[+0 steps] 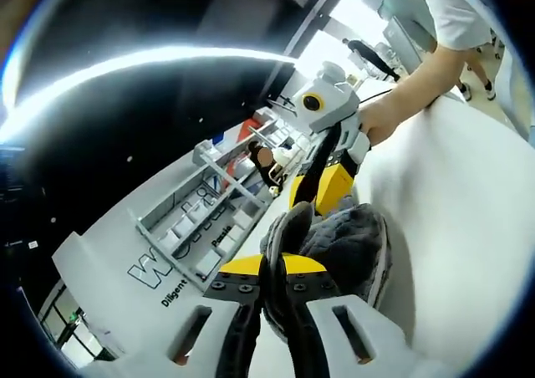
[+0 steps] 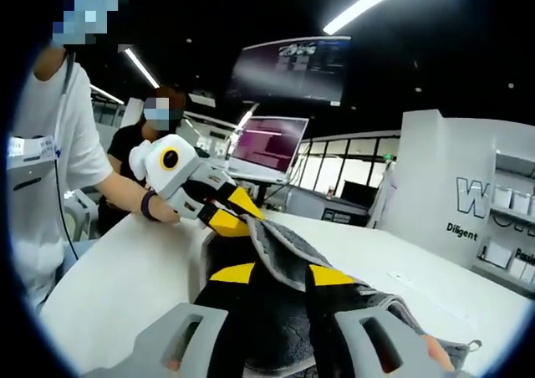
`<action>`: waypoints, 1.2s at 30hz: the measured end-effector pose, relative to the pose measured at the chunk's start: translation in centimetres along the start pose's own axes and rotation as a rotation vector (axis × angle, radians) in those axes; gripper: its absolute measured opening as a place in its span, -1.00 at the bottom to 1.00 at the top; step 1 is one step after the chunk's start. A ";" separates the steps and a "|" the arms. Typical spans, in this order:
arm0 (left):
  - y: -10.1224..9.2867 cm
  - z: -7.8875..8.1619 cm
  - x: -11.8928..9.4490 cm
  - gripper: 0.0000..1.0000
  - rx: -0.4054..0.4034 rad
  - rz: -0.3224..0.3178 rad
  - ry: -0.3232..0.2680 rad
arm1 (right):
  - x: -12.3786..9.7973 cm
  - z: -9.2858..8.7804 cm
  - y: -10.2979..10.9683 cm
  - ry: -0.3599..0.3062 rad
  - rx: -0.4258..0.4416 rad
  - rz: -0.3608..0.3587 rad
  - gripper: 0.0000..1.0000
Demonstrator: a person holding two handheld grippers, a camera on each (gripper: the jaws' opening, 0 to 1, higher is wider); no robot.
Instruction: Open the folded towel by lifting each exposed corner and separating the folded layers until the towel lies flat within the target outline without major curled edges
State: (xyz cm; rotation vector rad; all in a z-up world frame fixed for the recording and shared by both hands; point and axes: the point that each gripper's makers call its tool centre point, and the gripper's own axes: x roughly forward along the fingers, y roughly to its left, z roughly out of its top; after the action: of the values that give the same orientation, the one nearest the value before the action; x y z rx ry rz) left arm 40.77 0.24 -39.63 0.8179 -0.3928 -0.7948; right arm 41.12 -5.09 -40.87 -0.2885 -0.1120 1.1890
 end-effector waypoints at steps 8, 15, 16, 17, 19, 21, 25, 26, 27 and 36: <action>1.6 -0.9 -0.4 -0.89 -0.071 0.048 0.017 | -0.3 0.1 -0.8 -0.006 0.011 -0.031 -0.49; 2.6 -1.9 -0.6 -0.89 -0.120 0.080 0.038 | -0.5 0.1 -1.0 -0.005 0.024 -0.043 -0.43; 2.7 -1.9 -0.6 -0.89 -0.122 0.082 0.039 | -0.5 0.1 -1.0 -0.005 0.025 -0.044 -0.42; 2.8 -2.0 -0.8 -0.89 -0.132 0.091 0.041 | -0.6 0.1 -1.1 -0.005 0.033 -0.047 -0.40; 3.0 -2.2 -0.9 -0.89 -0.147 0.101 0.045 | -0.7 0.1 -1.3 -0.009 0.040 -0.051 -0.38; 3.3 -2.4 -1.0 -0.89 -0.159 0.110 0.048 | -0.7 0.1 -1.4 -0.010 0.047 -0.055 -0.37; 3.9 -3.1 -1.0 -0.89 -0.202 0.126 0.058 | -0.9 0.1 -1.7 -0.010 0.060 -0.067 -0.33; 4.0 -3.2 -1.1 -0.89 -0.209 0.129 0.060 | -0.9 0.1 -1.7 -0.010 0.062 -0.068 -0.33; 4.3 -3.4 -1.2 -0.89 -0.226 0.138 0.063 | -0.9 0.1 -1.7 -0.009 0.063 -0.069 -0.32; 5.3 -4.7 -1.5 -0.89 -0.320 0.167 0.078 | -1.0 0.1 -2.0 -0.011 0.072 -0.080 -0.31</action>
State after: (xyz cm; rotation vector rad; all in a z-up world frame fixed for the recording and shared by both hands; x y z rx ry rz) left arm 45.09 5.94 -38.57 0.5079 -0.2515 -0.6467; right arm 42.54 -6.72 -40.12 -0.2128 -0.0891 1.1130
